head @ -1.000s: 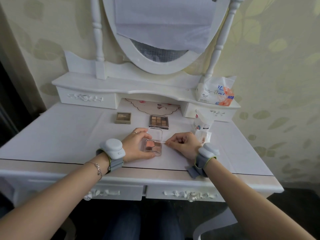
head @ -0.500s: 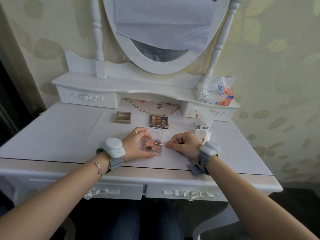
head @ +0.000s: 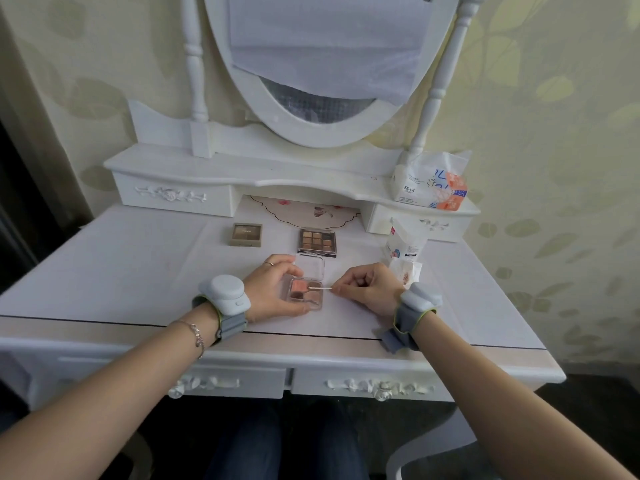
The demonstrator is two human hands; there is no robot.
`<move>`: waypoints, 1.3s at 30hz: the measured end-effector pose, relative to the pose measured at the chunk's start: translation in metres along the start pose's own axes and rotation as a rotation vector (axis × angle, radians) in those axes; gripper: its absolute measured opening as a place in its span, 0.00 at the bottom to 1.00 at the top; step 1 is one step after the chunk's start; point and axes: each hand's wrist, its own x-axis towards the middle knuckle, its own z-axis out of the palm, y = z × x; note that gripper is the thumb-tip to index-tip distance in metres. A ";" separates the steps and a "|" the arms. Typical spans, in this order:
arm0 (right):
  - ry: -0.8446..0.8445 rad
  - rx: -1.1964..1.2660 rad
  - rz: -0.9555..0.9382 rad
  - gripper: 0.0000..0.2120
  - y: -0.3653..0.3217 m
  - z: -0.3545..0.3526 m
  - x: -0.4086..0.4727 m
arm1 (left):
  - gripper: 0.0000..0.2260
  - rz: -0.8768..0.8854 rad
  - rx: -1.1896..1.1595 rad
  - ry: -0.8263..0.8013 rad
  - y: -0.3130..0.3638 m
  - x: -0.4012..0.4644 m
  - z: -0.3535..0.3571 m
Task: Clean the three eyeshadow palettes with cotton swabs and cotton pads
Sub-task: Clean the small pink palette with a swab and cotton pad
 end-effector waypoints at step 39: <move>0.082 0.036 -0.021 0.05 -0.004 0.010 -0.017 | 0.45 -0.053 0.029 0.090 0.006 -0.001 0.006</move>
